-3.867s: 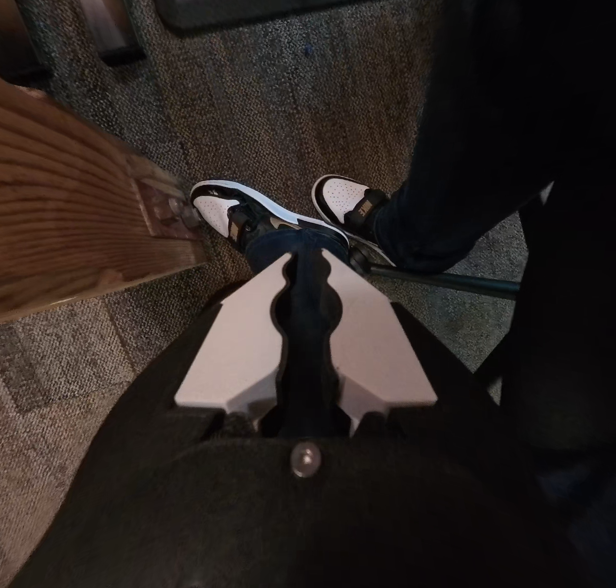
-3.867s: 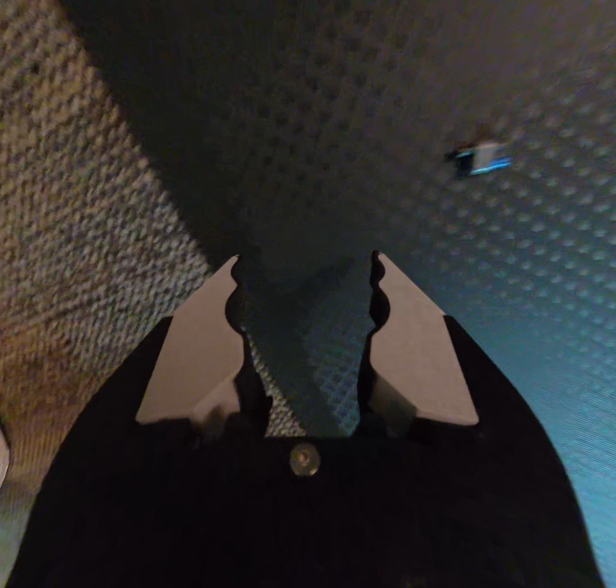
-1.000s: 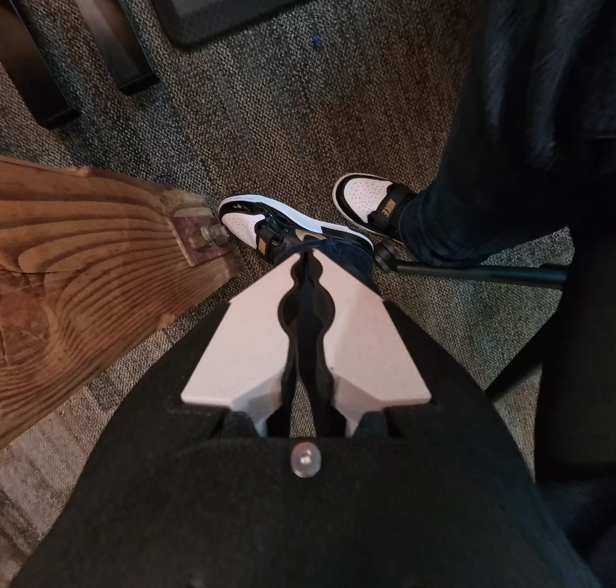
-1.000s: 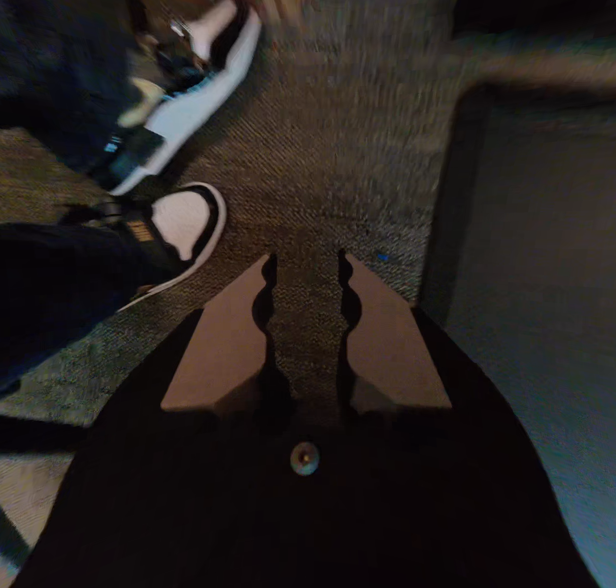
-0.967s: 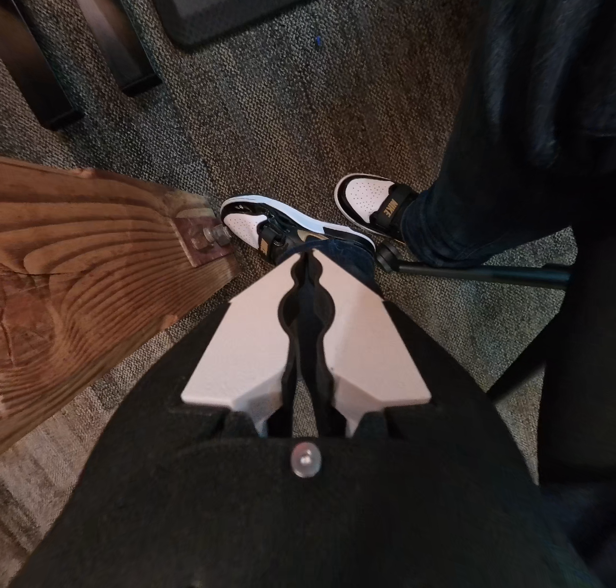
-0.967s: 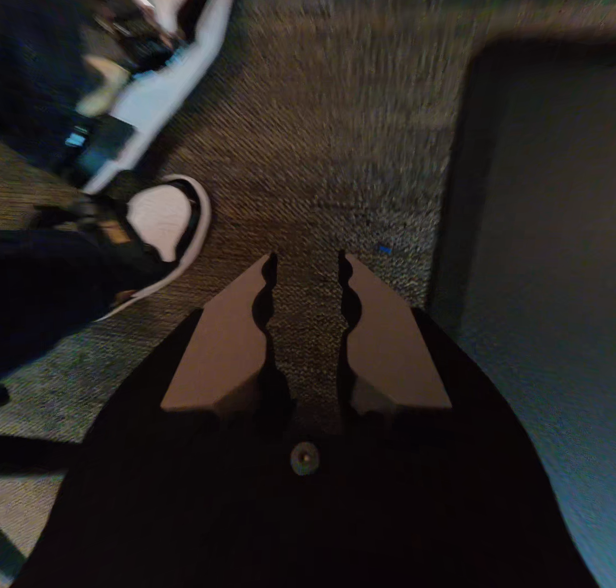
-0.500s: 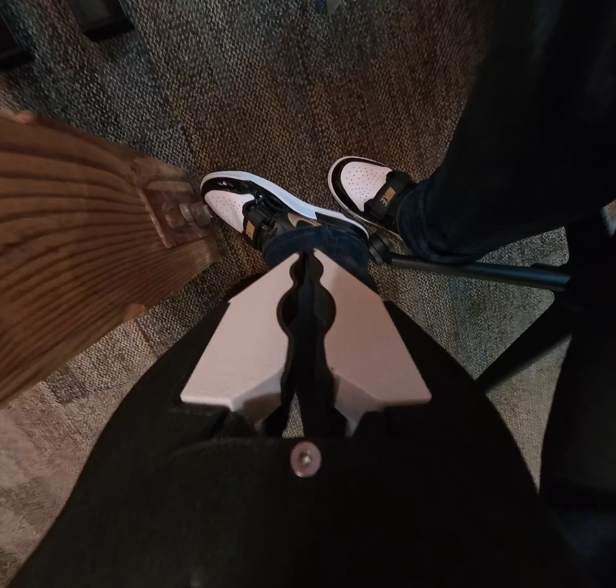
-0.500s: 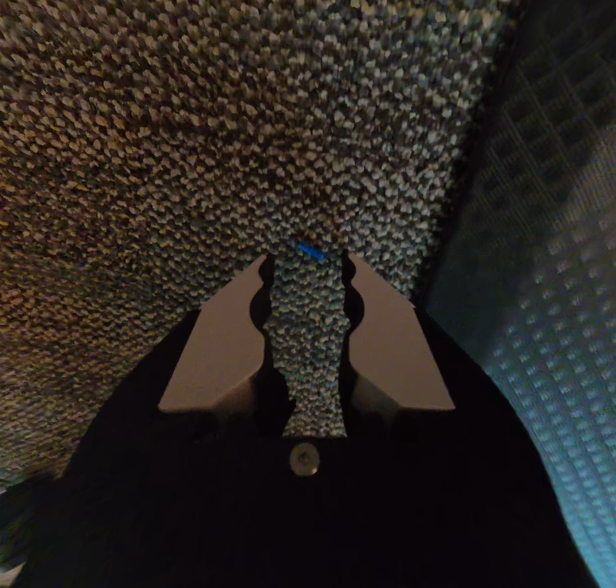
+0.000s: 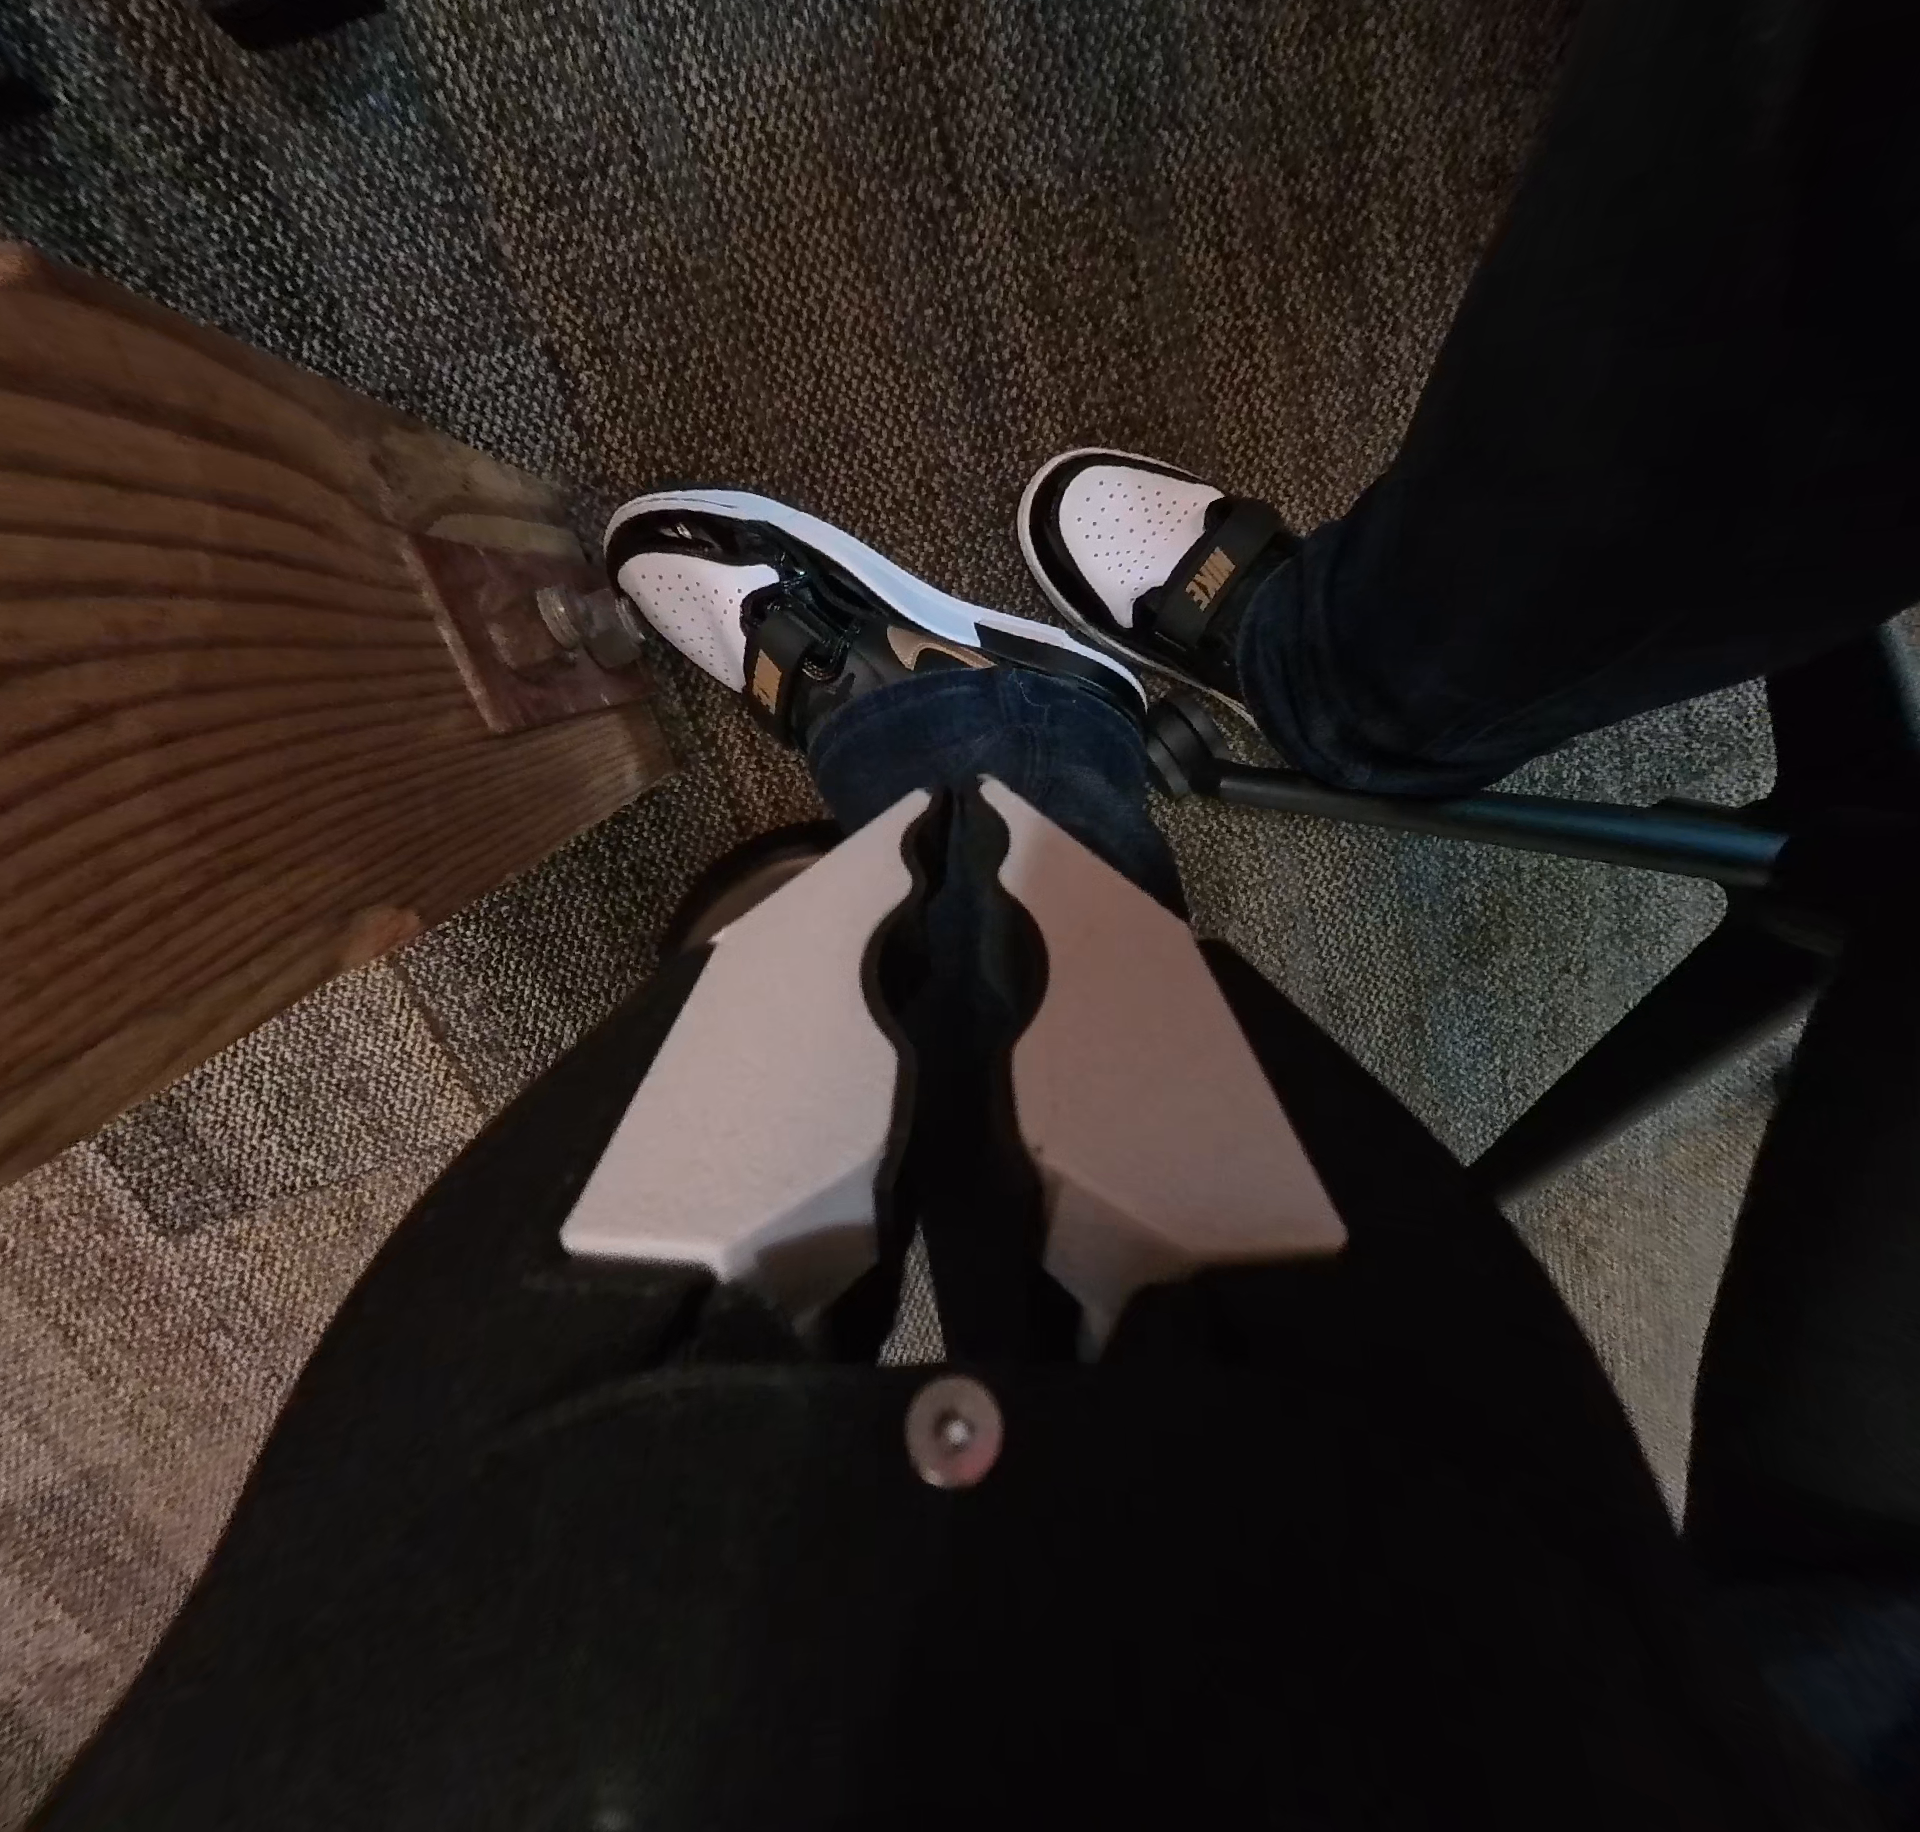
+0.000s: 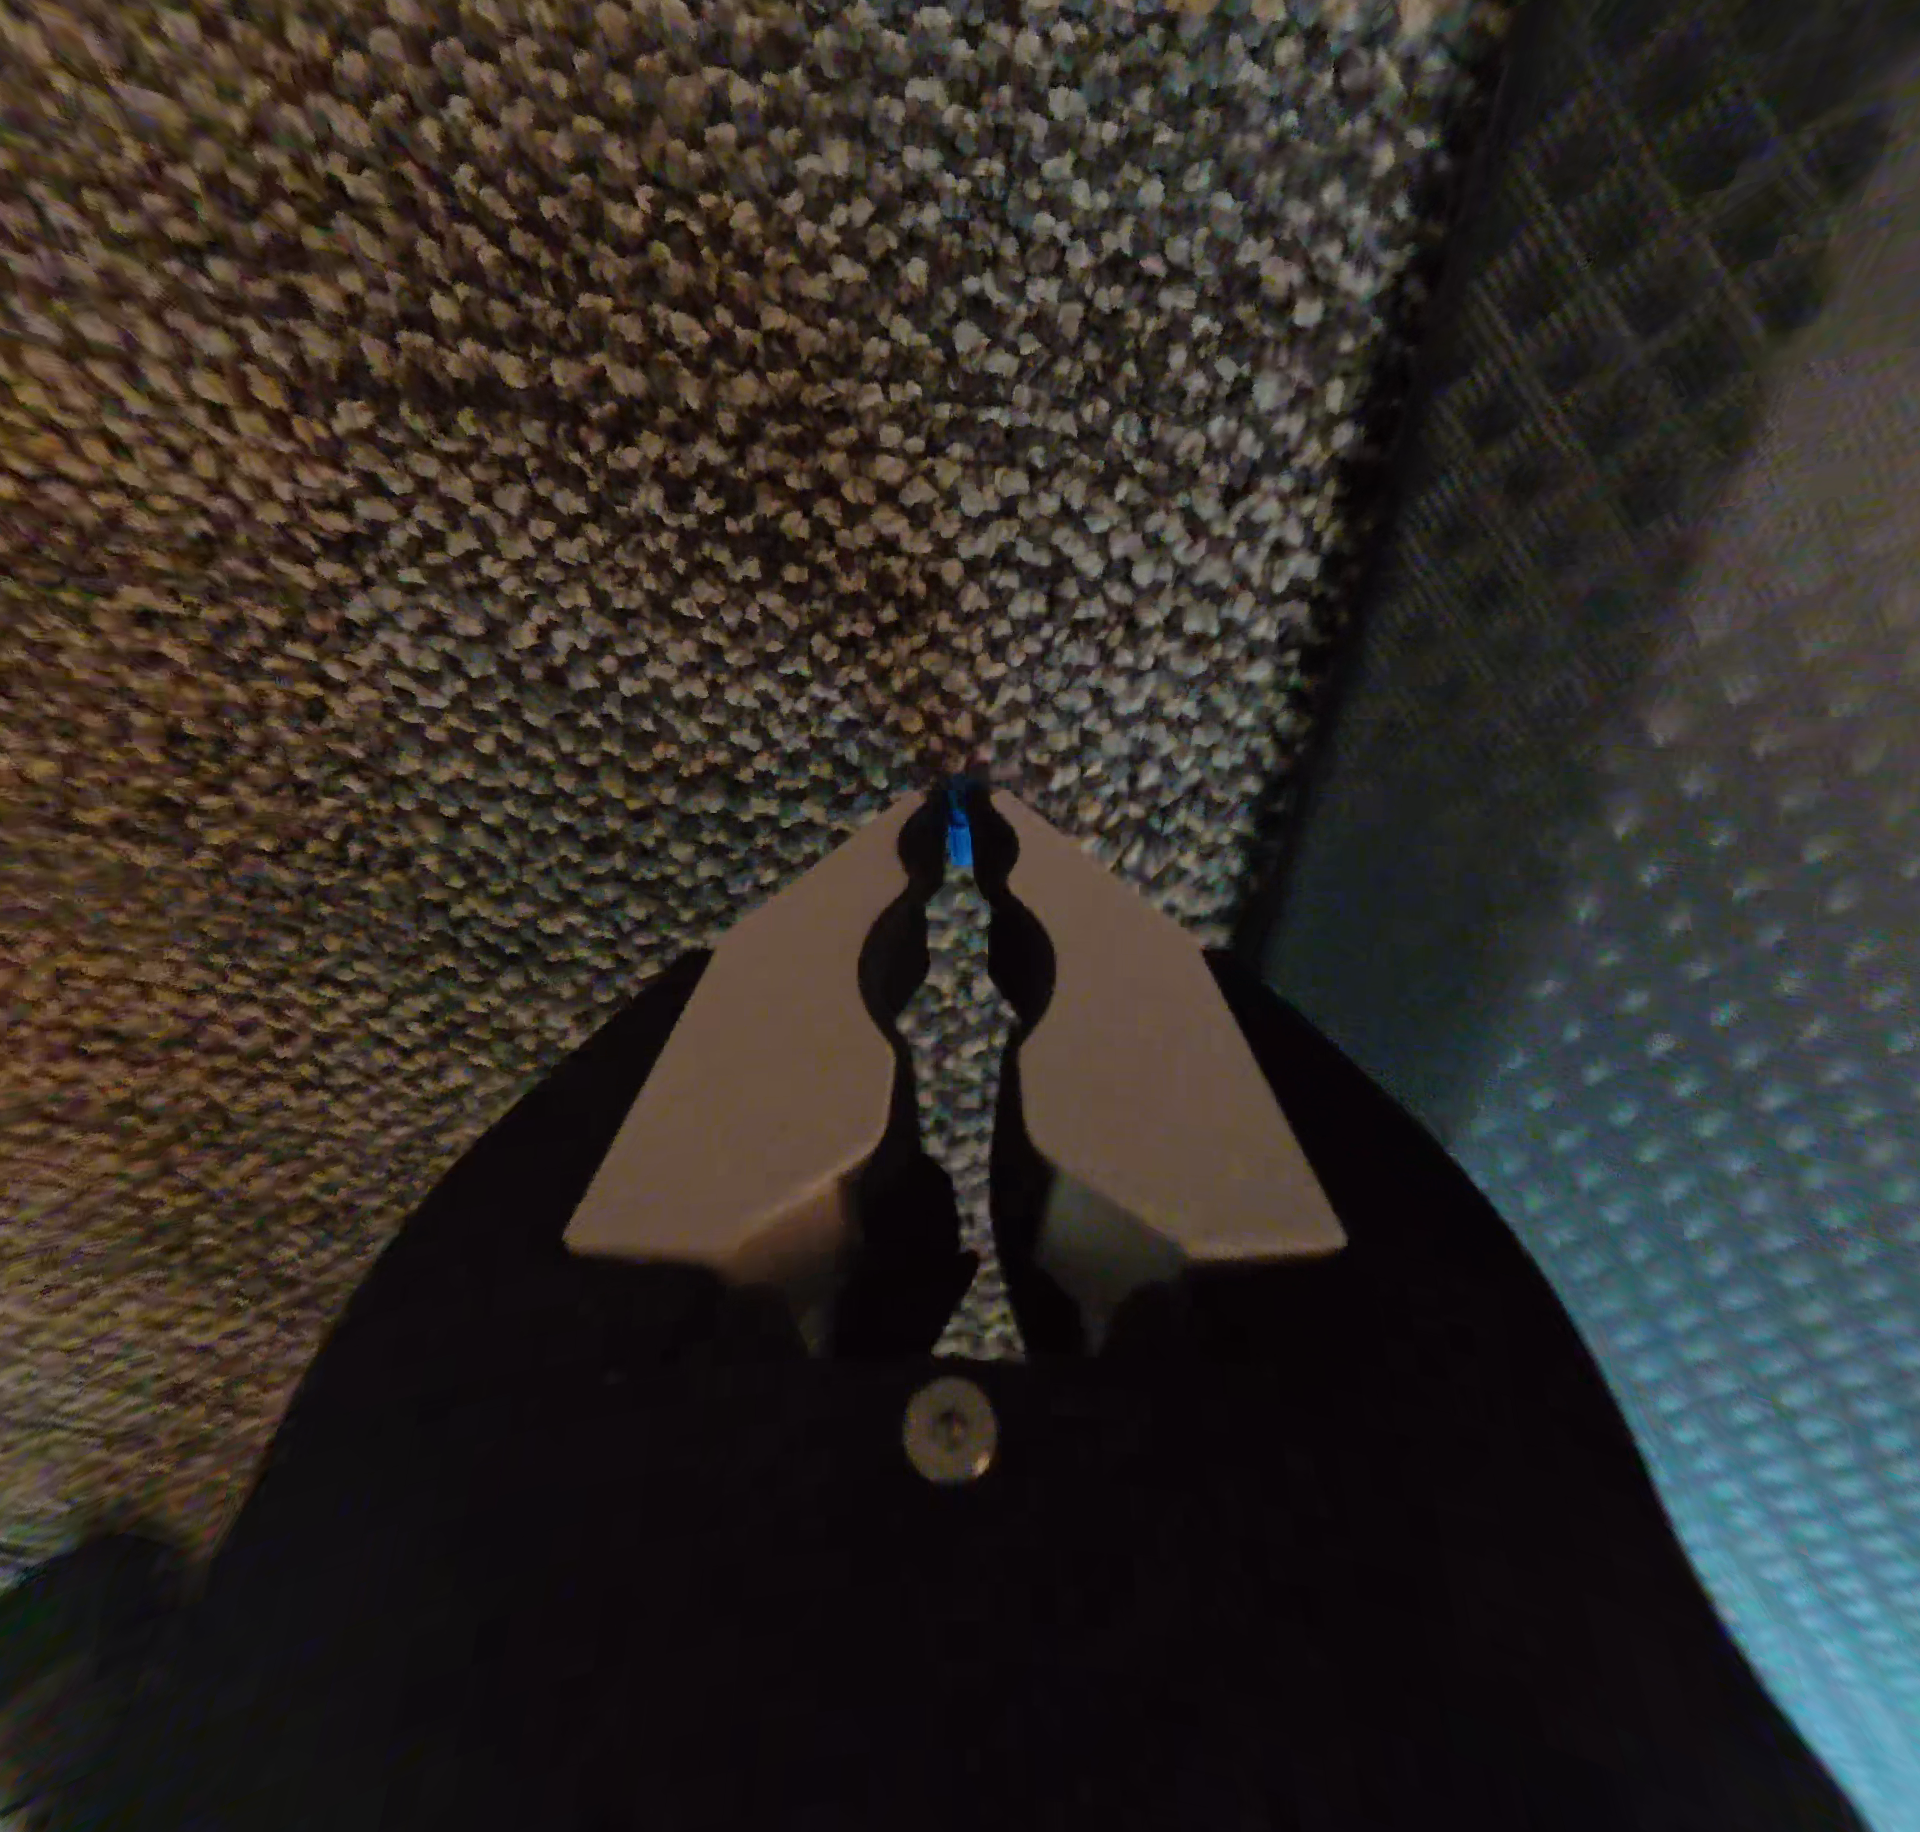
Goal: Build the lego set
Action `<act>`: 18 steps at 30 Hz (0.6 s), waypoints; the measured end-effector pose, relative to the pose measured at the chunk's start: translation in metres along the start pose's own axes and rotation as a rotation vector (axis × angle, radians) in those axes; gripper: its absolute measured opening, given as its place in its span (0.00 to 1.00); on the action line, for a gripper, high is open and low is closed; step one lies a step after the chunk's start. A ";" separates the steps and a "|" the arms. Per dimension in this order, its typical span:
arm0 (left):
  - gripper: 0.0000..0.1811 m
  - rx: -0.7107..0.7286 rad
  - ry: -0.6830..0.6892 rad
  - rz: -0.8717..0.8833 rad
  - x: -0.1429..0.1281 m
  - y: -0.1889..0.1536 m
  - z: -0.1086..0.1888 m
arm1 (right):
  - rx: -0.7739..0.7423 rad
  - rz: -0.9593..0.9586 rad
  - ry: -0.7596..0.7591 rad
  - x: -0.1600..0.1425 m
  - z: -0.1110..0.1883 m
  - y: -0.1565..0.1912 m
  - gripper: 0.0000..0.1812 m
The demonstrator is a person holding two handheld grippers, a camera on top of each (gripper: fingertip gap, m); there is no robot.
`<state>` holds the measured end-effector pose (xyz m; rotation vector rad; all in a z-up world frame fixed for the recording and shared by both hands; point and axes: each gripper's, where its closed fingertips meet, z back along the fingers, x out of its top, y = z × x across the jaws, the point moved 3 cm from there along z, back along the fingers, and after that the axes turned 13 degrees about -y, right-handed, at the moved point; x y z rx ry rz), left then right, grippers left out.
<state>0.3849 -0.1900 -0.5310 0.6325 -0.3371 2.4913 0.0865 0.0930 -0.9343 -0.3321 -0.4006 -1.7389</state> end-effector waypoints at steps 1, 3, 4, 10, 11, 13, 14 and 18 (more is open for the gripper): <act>0.00 -0.002 -0.003 -0.001 0.002 0.000 0.001 | 0.006 -0.048 -0.013 -0.002 0.004 0.001 0.01; 0.00 -0.001 -0.008 -0.010 0.007 0.000 0.003 | 0.011 -0.136 -0.087 0.006 0.019 0.003 0.01; 0.00 0.000 -0.015 -0.016 0.011 0.000 0.004 | 0.009 -0.145 -0.126 0.013 0.031 0.005 0.01; 0.02 -0.003 -0.191 -0.043 0.069 -0.004 0.024 | 0.011 0.053 -0.334 0.084 0.154 0.066 0.01; 0.02 0.011 -0.213 -0.057 0.078 -0.004 0.029 | 0.010 0.078 -0.360 0.094 0.179 0.080 0.01; 0.02 0.038 -0.262 -0.088 0.097 -0.006 0.041 | -0.003 0.153 -0.415 0.113 0.231 0.109 0.01; 0.02 0.044 -0.288 -0.103 0.106 -0.008 0.048 | -0.014 0.185 -0.435 0.121 0.257 0.122 0.01; 0.01 0.105 -0.449 -0.208 0.158 -0.021 0.090 | -0.104 0.333 -0.504 0.150 0.365 0.165 0.01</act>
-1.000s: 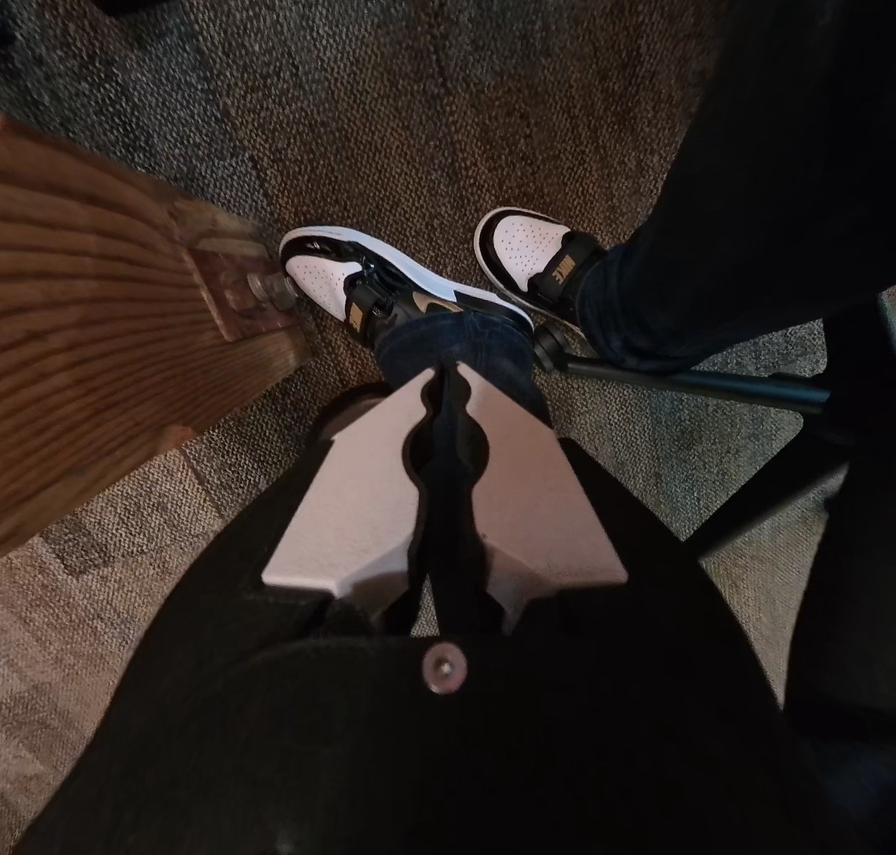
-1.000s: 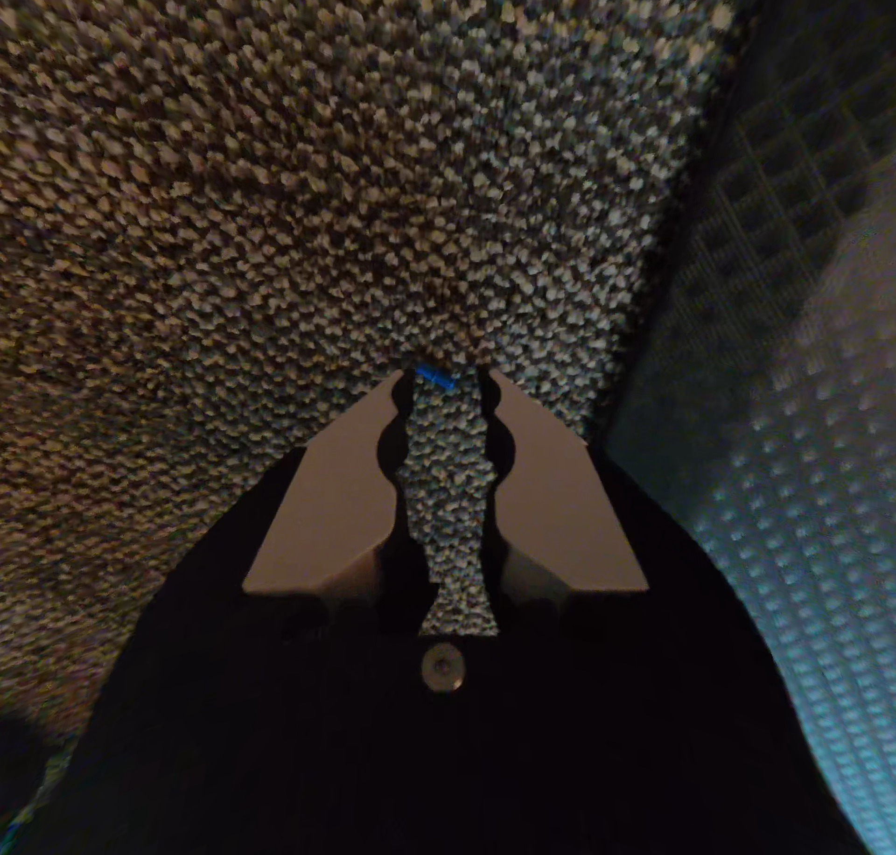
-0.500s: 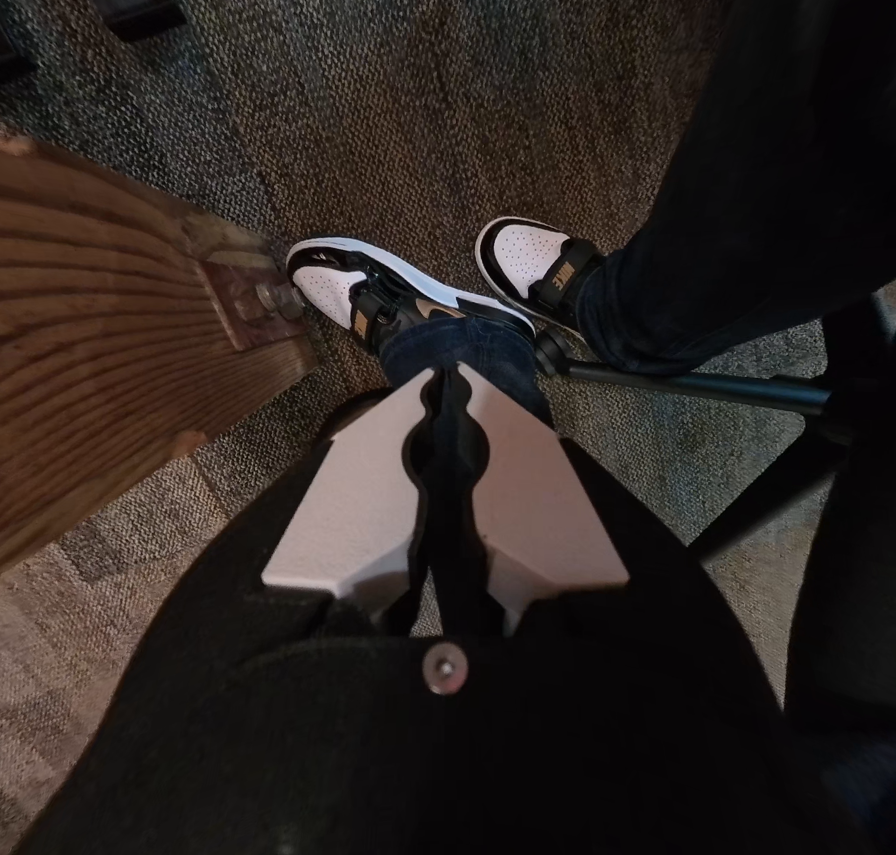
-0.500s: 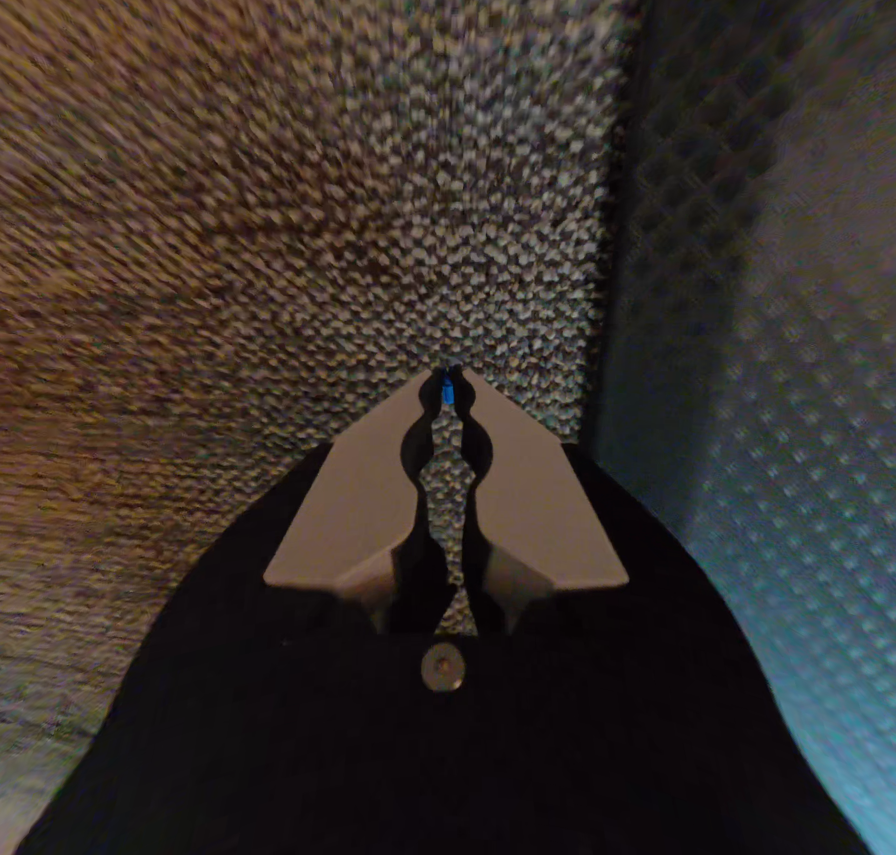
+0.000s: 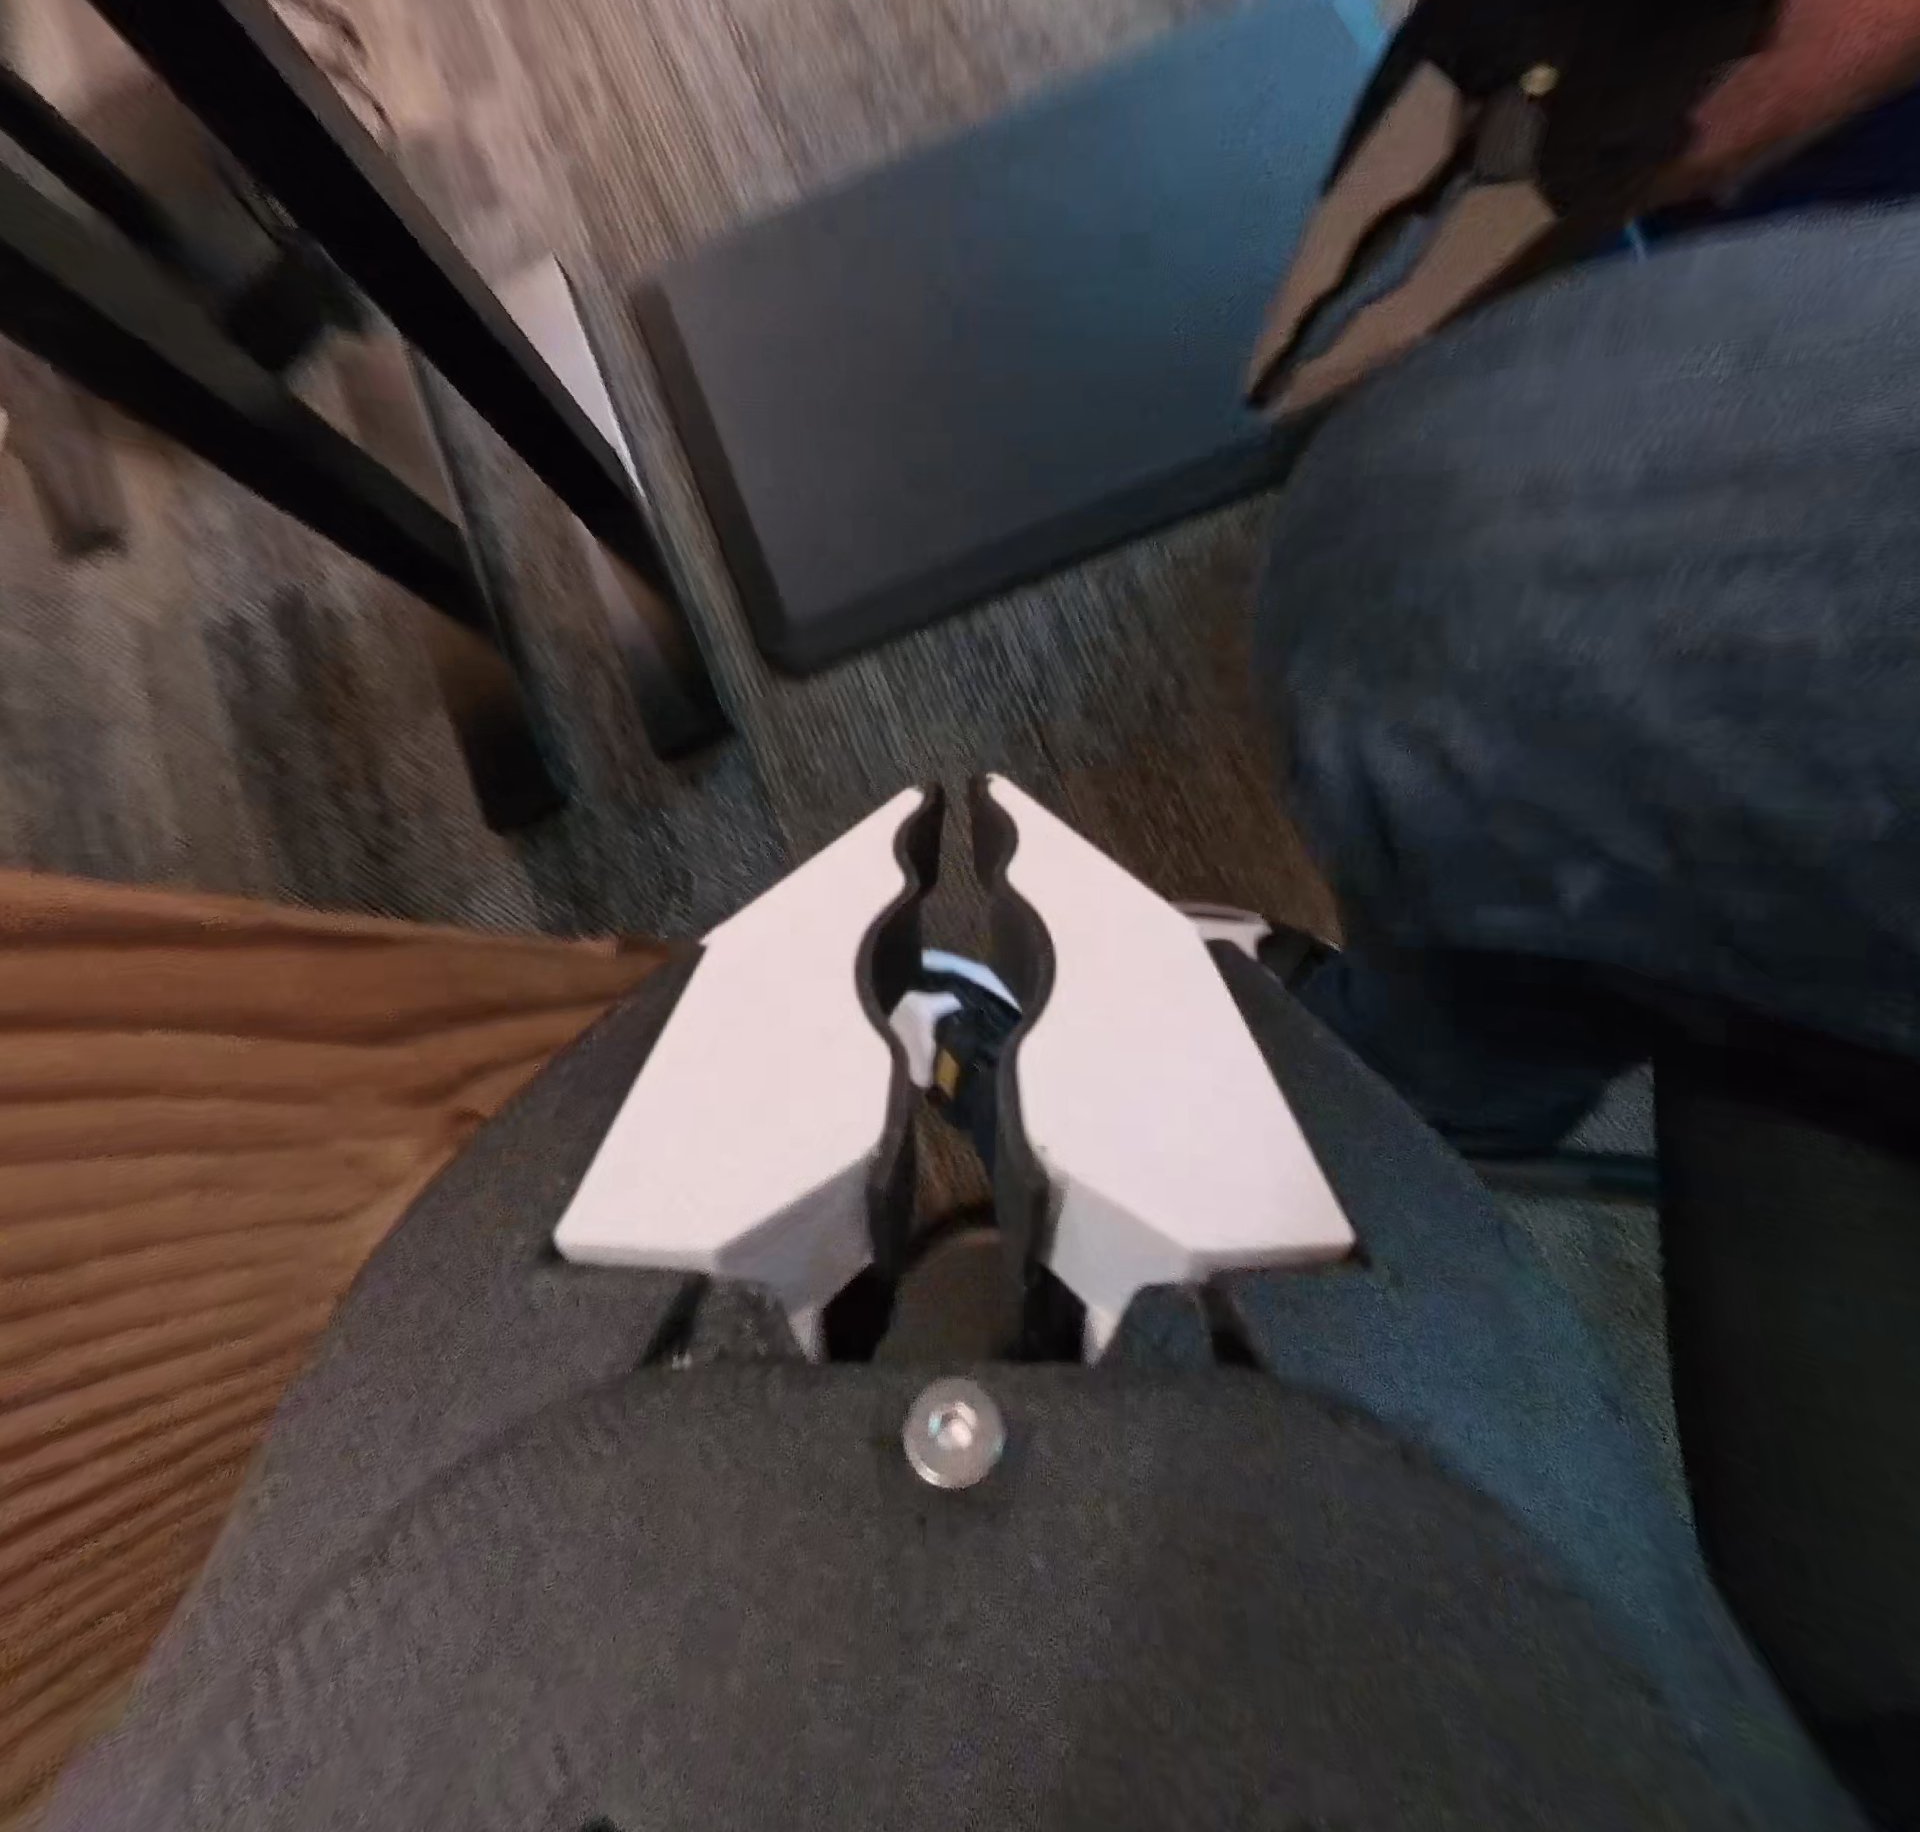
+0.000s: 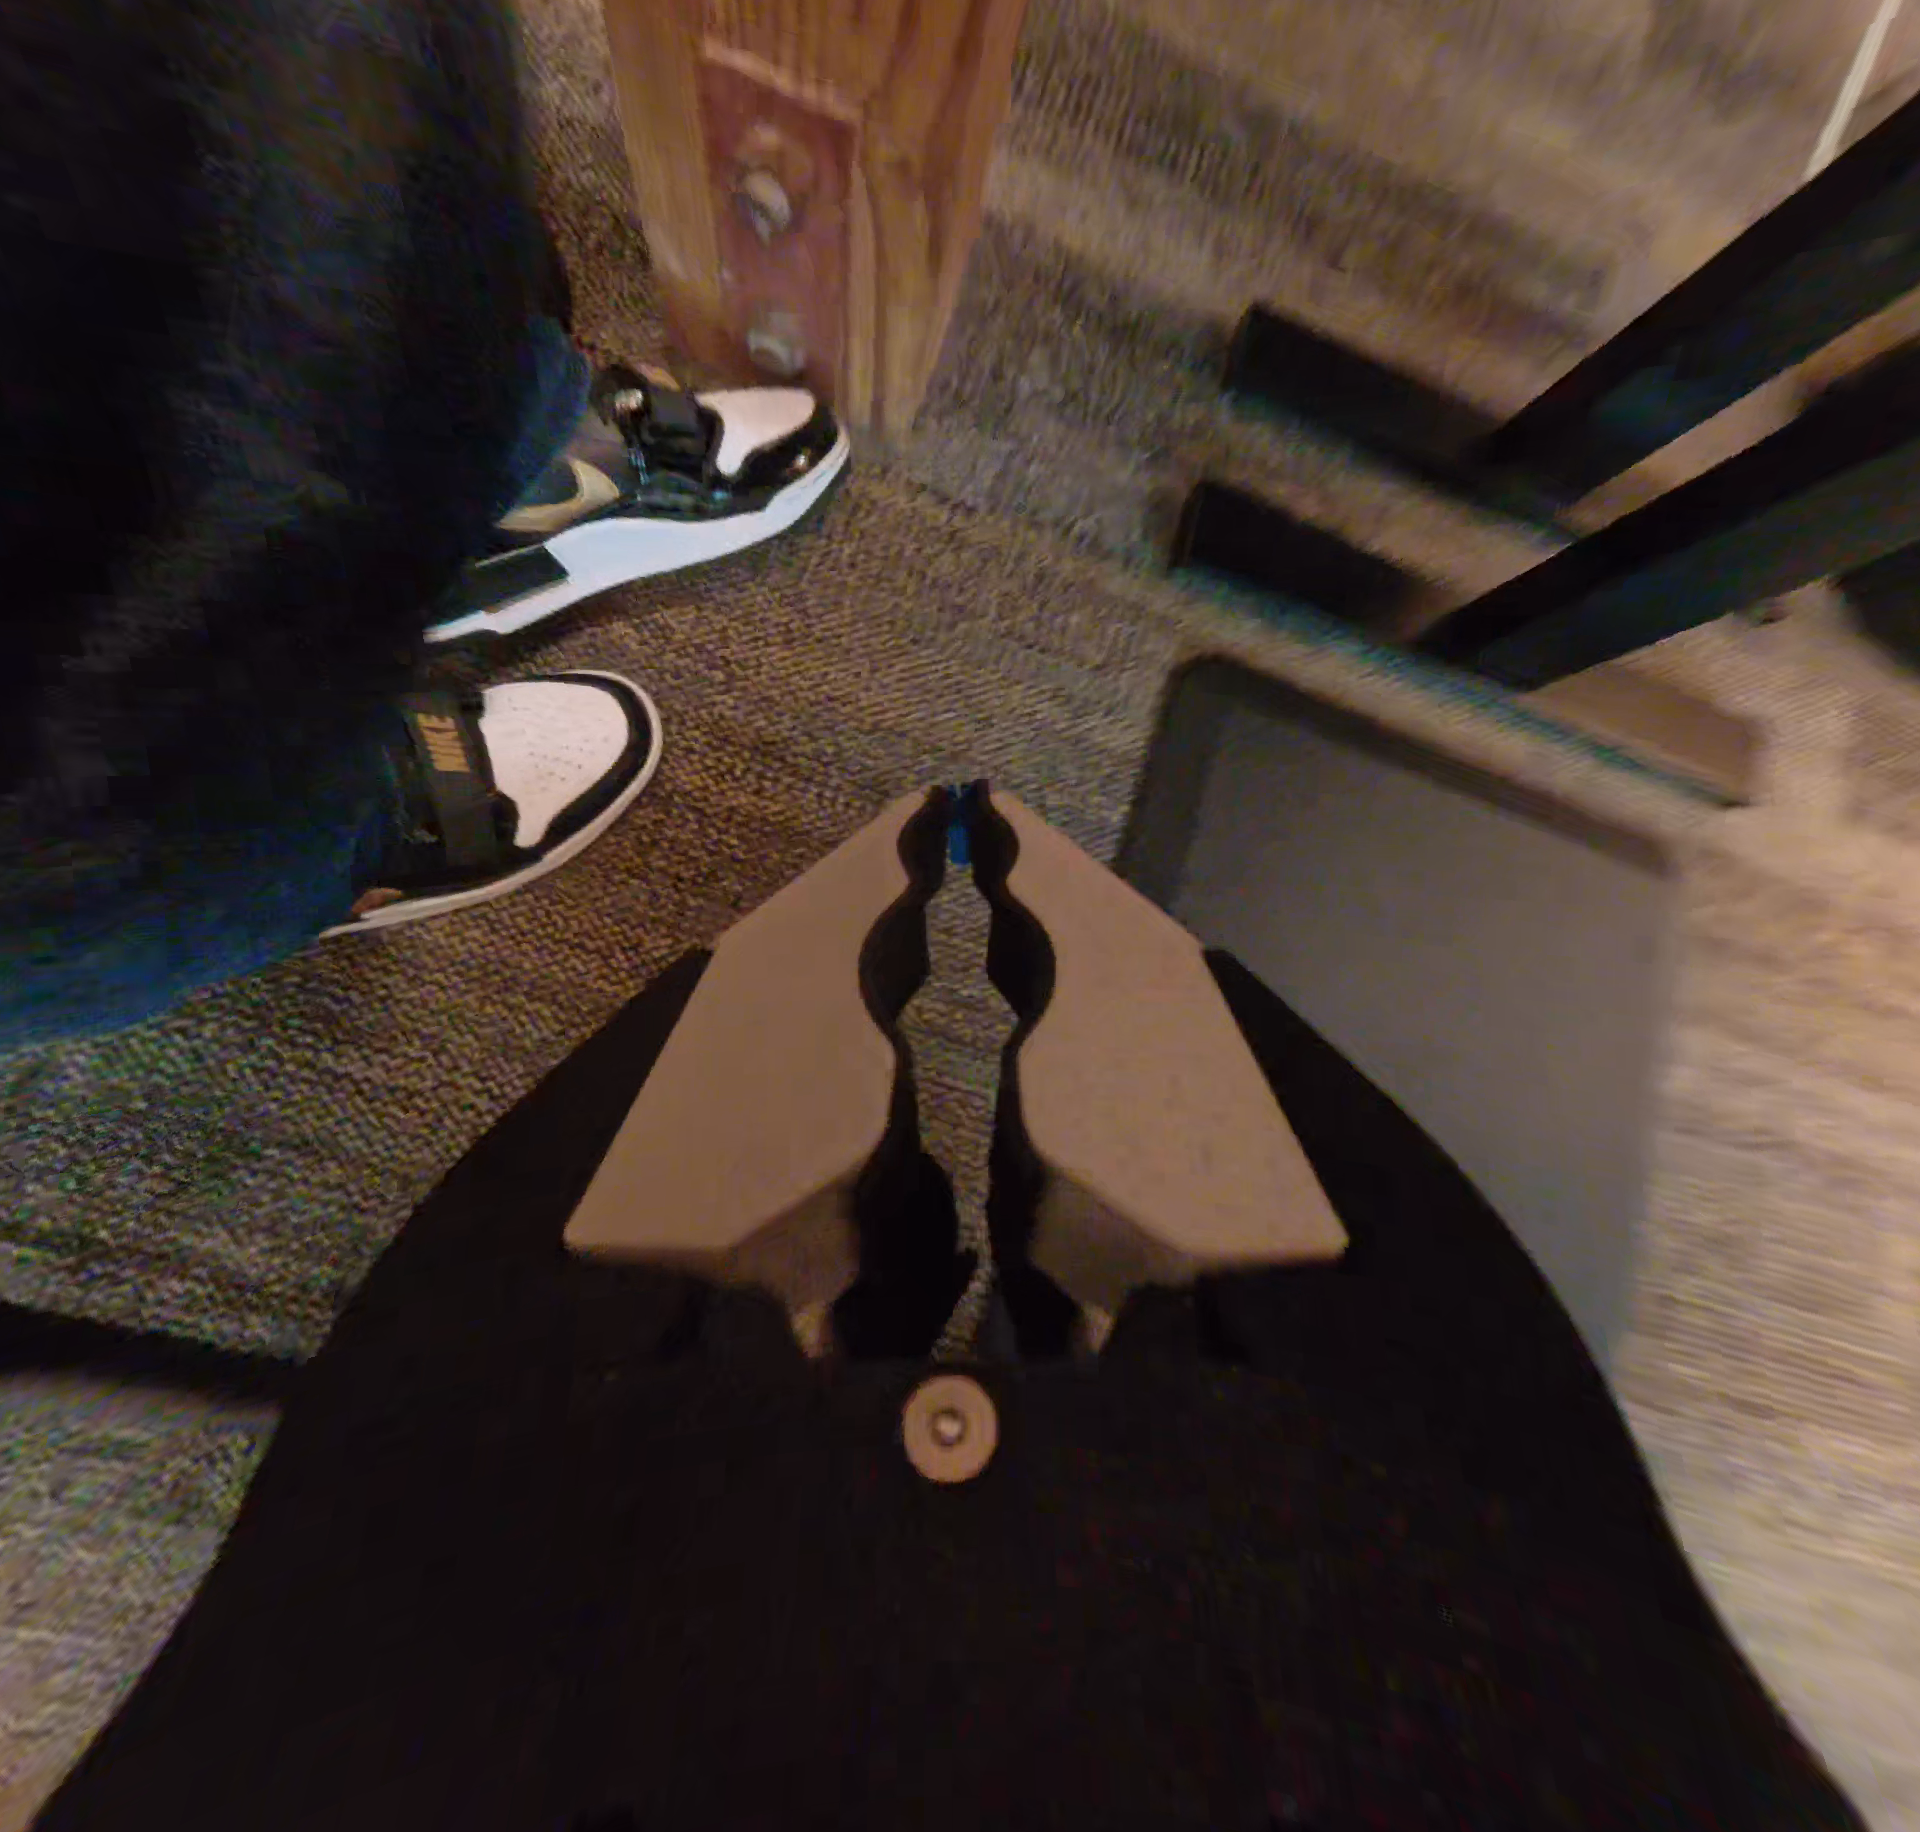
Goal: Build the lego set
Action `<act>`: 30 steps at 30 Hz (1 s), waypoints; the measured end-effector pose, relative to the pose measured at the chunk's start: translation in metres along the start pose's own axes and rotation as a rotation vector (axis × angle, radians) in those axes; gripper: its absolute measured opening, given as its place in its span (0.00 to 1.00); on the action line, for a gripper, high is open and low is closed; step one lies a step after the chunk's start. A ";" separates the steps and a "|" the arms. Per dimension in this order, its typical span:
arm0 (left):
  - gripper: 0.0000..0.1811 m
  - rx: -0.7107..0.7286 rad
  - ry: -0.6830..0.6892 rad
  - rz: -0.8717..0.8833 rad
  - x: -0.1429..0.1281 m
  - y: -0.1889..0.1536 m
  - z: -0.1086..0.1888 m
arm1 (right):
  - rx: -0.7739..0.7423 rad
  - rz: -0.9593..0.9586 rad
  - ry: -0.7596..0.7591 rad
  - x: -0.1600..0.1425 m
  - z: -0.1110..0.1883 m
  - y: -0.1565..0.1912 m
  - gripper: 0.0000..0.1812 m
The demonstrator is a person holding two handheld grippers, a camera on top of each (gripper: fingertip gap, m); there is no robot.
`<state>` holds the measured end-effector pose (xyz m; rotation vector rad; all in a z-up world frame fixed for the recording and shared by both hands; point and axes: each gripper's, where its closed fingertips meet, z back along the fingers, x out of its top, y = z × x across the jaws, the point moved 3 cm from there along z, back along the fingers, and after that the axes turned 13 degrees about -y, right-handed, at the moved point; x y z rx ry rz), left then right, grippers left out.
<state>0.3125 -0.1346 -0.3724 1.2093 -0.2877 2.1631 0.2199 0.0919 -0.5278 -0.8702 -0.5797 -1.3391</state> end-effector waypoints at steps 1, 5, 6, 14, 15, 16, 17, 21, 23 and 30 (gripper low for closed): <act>0.01 0.020 -0.045 -0.026 0.019 0.001 0.006 | -0.014 0.025 -0.022 0.023 0.022 0.002 0.01; 0.02 0.081 -0.263 -0.126 0.106 -0.007 0.040 | -0.047 0.181 -0.114 0.125 0.111 0.024 0.01; 0.03 0.088 -0.307 -0.159 0.128 -0.013 0.050 | -0.055 0.212 -0.147 0.154 0.136 0.031 0.01; 0.09 -0.017 -0.526 -0.476 0.275 -0.098 0.121 | -0.399 0.322 -0.313 0.297 0.347 0.004 0.01; 0.09 -0.003 -0.546 -0.528 0.288 -0.105 0.126 | -0.472 0.316 -0.285 0.294 0.374 -0.015 0.01; 0.10 0.007 -0.555 -0.578 0.299 -0.112 0.129 | -0.531 0.293 -0.265 0.289 0.398 -0.035 0.01; 0.11 0.029 -0.560 -0.614 0.311 -0.115 0.129 | -0.573 0.253 -0.242 0.279 0.420 -0.055 0.01; 0.12 0.041 -0.556 -0.650 0.354 -0.114 0.103 | -0.655 0.031 -0.124 0.210 0.482 -0.130 0.01; 0.14 0.015 -0.539 -0.668 0.373 -0.109 0.076 | -0.655 -0.074 -0.101 0.173 0.490 -0.160 0.01; 0.15 -0.109 -0.543 -0.709 0.438 -0.059 -0.033 | -0.349 -0.337 0.204 0.062 0.452 -0.218 0.01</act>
